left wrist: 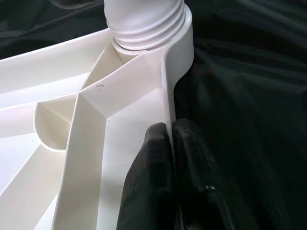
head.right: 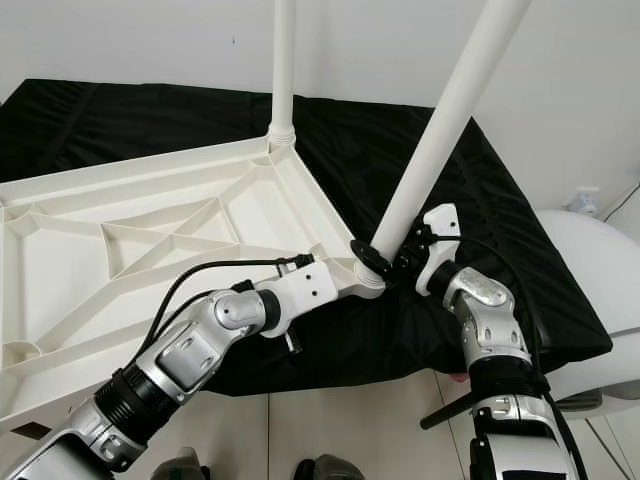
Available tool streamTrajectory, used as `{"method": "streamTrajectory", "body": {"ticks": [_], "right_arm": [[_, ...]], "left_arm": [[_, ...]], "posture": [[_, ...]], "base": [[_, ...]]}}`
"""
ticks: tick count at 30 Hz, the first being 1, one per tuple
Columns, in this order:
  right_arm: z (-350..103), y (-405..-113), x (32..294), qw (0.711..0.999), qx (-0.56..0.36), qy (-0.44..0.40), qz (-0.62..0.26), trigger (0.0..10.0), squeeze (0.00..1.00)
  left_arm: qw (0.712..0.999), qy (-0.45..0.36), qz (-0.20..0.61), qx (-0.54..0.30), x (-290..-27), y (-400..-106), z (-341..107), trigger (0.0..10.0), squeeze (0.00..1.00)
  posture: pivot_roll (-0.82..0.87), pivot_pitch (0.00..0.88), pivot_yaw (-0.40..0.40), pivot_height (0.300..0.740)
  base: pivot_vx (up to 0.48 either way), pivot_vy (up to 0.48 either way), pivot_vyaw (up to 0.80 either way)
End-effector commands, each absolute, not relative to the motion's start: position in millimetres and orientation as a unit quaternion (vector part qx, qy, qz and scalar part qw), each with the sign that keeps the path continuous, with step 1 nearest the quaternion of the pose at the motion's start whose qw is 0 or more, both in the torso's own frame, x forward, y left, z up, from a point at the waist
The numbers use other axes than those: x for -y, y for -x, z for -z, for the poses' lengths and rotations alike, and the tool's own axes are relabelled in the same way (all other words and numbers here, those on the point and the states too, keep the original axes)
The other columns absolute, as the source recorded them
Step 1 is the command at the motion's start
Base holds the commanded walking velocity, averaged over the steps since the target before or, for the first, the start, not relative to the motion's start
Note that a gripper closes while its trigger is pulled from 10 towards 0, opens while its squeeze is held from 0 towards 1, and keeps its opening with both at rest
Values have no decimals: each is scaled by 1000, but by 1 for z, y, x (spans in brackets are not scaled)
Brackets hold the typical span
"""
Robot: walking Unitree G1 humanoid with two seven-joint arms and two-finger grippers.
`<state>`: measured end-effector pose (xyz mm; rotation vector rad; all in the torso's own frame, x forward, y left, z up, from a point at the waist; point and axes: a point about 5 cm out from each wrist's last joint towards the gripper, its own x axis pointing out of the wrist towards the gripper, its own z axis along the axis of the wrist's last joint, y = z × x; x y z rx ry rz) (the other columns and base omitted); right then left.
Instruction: Building children table
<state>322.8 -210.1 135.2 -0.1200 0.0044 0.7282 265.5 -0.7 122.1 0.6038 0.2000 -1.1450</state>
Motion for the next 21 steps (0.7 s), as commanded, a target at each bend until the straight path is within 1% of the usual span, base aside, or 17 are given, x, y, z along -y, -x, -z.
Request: {"method": "streamTrajectory", "body": {"ticks": [1, 20, 21], "right_arm": [[-134, -323, 229, 942, -17, 67, -330, 0, 0], [-131, -321, 239, 942, -5, 49, -331, 0, 0], [-131, -321, 239, 943, -4, 48, -328, 1725, 0]], "left_arm": [[764, -273, 577, -91, 9, -255, -118, 10000, 0], [763, -273, 578, -93, 8, -255, -119, 10000, 0], [763, -273, 578, -93, 8, -255, -119, 10000, 0]], "posture": [[13, 0, -95, 740], [9, 0, -90, 740], [8, 0, -91, 740]], "base": [[0, 0, 0], [0, 0, 0], [0, 0, 0]]}}
